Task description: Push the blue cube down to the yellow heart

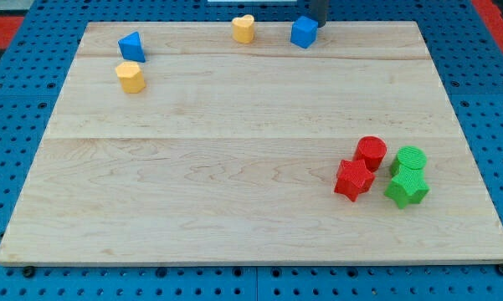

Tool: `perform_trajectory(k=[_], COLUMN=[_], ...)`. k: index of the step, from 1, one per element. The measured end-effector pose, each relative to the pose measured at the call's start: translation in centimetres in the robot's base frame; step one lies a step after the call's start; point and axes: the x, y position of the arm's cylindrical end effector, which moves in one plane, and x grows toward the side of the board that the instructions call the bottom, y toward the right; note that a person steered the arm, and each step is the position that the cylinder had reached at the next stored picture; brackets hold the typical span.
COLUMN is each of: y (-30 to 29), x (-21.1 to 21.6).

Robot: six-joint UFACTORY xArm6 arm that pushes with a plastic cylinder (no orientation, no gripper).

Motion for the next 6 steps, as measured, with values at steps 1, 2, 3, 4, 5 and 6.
perform_trajectory(k=[1, 2, 3, 4, 5, 6], y=[2.9, 5.0, 2.7, -0.3, -3.0, -5.2], x=[0.5, 1.7, 1.9, 1.9, 1.9, 1.7])
